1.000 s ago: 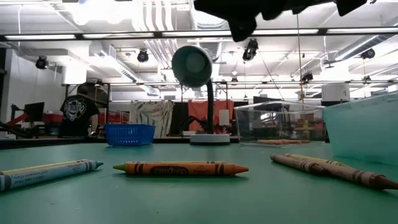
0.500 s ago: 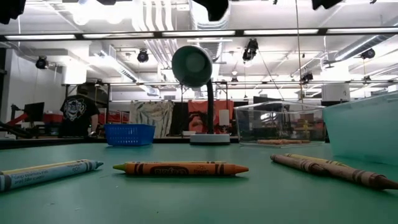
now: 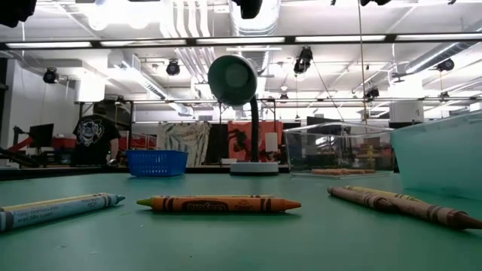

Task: Sort crayons
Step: Put the orange crayon into the transparent bin

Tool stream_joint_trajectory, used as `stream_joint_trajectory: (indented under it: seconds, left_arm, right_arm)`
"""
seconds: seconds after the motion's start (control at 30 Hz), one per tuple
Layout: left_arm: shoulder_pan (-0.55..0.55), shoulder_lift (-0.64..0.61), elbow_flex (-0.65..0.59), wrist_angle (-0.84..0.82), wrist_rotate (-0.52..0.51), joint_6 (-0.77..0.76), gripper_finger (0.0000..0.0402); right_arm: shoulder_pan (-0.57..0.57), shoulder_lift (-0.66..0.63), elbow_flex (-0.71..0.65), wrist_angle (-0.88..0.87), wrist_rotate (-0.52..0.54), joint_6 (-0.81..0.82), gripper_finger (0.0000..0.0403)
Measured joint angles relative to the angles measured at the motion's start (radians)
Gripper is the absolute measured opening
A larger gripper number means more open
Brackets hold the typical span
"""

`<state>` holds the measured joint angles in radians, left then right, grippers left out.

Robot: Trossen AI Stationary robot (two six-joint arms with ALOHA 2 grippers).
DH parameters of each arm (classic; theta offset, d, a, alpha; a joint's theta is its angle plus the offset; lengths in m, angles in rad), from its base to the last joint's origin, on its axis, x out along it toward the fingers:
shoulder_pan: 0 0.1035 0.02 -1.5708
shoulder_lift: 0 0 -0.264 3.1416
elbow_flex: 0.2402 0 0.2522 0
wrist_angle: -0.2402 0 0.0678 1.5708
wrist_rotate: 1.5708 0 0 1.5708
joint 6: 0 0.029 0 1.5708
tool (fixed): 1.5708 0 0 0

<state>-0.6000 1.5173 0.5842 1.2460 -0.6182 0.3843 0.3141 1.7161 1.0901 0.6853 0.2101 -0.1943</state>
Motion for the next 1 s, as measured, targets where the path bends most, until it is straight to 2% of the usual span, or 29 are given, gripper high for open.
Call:
stream_joint_trajectory:
  seconds: [0.23,0.47,0.6,0.67,0.77,0.9,1.0]
  left_arm:
    - [0.001,-0.001,-0.006,0.000,-0.002,-0.019,0.0026]
    - [0.000,-0.015,-0.020,-0.004,-0.003,-0.022,0.0074]
    - [0.000,-0.045,-0.035,-0.008,-0.019,-0.027,0.0100]
    - [-0.001,-0.069,-0.042,-0.017,-0.069,-0.027,0.0111]
    - [-0.001,-0.100,-0.050,-0.050,-0.138,-0.027,0.0122]
    - [-0.001,-0.131,-0.058,-0.074,-0.143,-0.027,0.0128]
    - [-0.001,-0.149,-0.060,-0.094,-0.144,-0.027,0.0127]
  right_arm:
    - [0.000,0.000,-0.002,-0.001,-0.001,-0.001,0.0026]
    - [-0.003,-0.005,-0.002,-0.005,0.001,0.015,0.0018]
    - [-0.022,-0.045,-0.002,-0.093,0.022,0.042,0.0017]
    - [-0.038,-0.084,0.003,-0.214,0.070,0.069,0.0017]
    - [-0.074,-0.150,0.049,-0.529,0.173,0.131,0.0016]
    - [-0.145,-0.219,0.148,-1.020,0.334,0.276,0.0016]
    - [-0.210,-0.253,0.213,-1.350,0.403,0.422,0.0016]
